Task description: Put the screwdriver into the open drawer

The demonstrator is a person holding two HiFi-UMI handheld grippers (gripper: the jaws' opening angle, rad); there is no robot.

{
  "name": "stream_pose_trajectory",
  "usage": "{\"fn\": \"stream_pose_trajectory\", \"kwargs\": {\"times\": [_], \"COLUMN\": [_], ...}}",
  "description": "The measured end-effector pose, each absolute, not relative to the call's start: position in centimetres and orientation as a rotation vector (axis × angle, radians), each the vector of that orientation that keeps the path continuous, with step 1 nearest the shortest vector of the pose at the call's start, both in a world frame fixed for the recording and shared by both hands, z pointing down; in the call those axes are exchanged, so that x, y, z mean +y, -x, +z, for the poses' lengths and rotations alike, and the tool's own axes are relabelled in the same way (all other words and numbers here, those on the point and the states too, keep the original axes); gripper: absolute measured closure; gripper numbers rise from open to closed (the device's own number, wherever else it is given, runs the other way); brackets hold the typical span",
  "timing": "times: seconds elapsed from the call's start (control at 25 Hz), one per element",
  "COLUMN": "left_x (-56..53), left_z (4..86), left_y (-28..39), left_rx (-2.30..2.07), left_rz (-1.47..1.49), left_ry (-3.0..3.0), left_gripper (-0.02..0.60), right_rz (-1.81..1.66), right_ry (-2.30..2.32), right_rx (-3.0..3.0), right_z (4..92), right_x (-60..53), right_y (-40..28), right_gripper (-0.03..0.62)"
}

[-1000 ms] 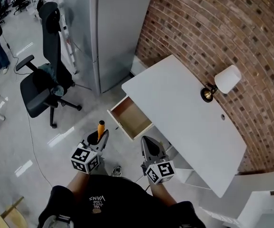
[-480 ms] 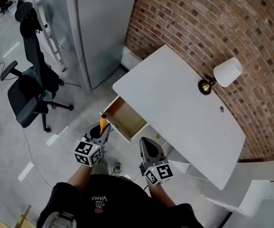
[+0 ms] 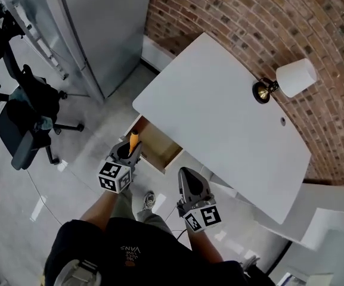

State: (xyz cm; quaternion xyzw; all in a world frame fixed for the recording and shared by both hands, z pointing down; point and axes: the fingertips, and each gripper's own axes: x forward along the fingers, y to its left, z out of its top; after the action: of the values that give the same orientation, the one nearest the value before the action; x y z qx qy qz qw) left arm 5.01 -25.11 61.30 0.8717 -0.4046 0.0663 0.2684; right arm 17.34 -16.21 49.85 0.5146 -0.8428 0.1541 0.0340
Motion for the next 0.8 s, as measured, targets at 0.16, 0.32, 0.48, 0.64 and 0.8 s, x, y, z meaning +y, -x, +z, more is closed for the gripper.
{"fn": "stream_pose_trajectory", "kwargs": {"times": [0.16,0.32,0.48,0.64,0.8], "left_x": [-27.3,-29.4,-30.7,-31.7,-32.3], "left_z": [66.4,72.1,76.6,80.0,82.6], "left_y": [-6.4,-7.6,-8.1,-8.6,-9.6], "left_rx": [-1.042,-1.034,-1.035,-1.043,-1.024], "left_rz": [0.21,0.281,0.33,0.355,0.367], "left_ry": [-2.292,-2.198,-2.121,-2.05,-1.987], "left_gripper": [0.505,0.505,0.505,0.505,0.505], "right_rz": [0.53,0.591,0.626,0.657,0.684], "right_ry": [-1.62,-1.664,-1.665,-1.639,-1.628], "right_rx": [-2.53,-2.468,-2.447,-2.445,-2.431], "right_z": [51.3,53.1,55.0,56.6,57.7], "right_x": [-16.9,-17.8,-18.8,-19.5,-19.8], "right_y": [-17.9,-18.1,-17.3,-16.7,-16.3], "right_gripper": [0.597,0.597,0.597,0.597,0.597]}}
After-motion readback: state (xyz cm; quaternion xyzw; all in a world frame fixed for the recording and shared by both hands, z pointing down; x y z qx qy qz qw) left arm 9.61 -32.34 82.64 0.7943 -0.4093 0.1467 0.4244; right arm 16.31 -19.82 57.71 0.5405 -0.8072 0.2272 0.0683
